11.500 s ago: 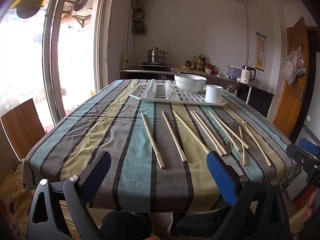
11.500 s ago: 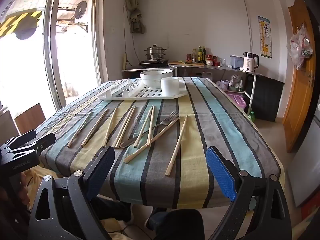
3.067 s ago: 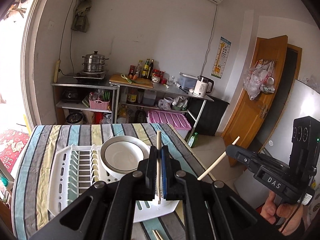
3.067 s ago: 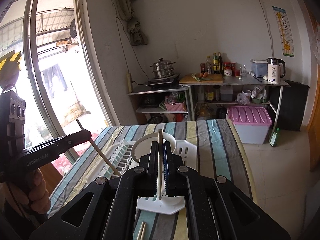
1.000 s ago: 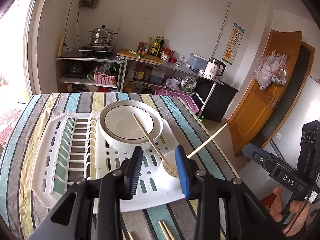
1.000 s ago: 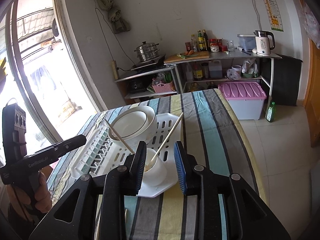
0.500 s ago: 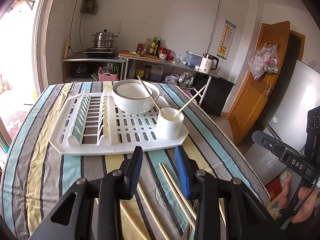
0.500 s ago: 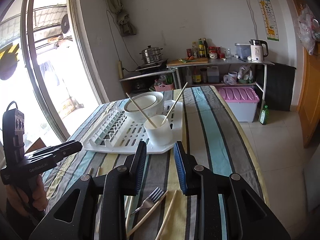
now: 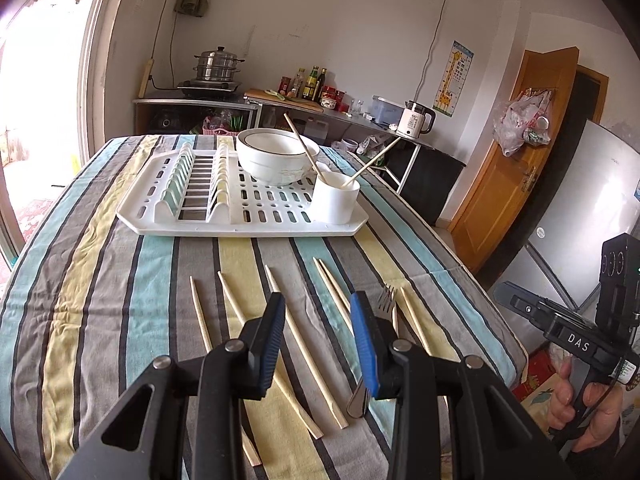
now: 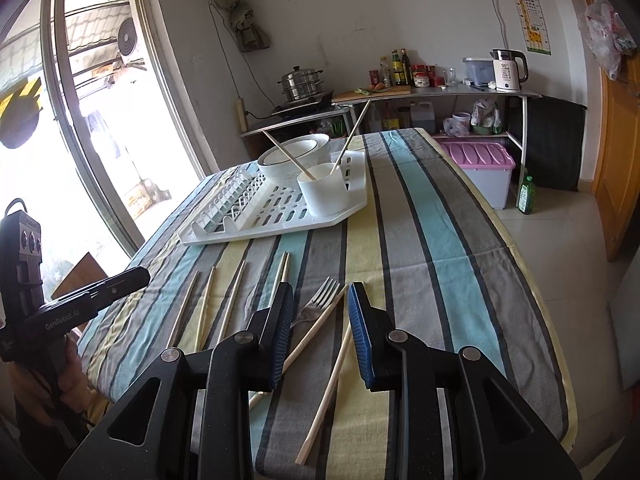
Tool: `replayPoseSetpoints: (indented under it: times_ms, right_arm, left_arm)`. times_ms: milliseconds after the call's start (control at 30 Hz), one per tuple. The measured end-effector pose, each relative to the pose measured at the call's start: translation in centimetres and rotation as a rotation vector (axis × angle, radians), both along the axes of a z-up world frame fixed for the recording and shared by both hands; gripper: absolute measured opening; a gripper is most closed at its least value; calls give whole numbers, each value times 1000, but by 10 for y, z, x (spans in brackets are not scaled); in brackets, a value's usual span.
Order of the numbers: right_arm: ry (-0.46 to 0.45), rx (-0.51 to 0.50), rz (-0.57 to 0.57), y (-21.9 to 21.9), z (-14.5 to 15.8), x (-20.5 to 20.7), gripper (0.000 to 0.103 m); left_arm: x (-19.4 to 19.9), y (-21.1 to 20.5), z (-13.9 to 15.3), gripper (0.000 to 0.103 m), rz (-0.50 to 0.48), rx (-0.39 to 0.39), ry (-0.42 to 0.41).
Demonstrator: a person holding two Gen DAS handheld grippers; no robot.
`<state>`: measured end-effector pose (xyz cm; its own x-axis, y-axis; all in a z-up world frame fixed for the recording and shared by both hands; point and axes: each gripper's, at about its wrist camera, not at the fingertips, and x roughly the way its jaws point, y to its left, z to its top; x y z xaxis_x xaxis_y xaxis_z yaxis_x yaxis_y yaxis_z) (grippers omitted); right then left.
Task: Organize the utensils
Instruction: 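Move both open tools back down to the chopsticks on the cloth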
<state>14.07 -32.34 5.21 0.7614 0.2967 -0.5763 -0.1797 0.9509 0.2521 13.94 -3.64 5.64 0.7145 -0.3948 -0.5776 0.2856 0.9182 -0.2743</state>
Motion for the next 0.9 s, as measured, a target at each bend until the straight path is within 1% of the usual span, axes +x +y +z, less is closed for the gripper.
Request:
replayPoseSetpoints:
  times_ms: [200, 467, 900]
  right_arm:
    - [7, -7, -3, 1, -3, 2, 29]
    - [64, -13, -22, -1, -22, 16, 29]
    - [184, -44, -42, -1, -61, 49, 29]
  left_arm:
    - [2, -3, -4, 36, -3, 4, 13]
    - [21, -17, -14, 36, -13, 27, 58]
    - [79, -48, -46, 36, -21, 76, 206]
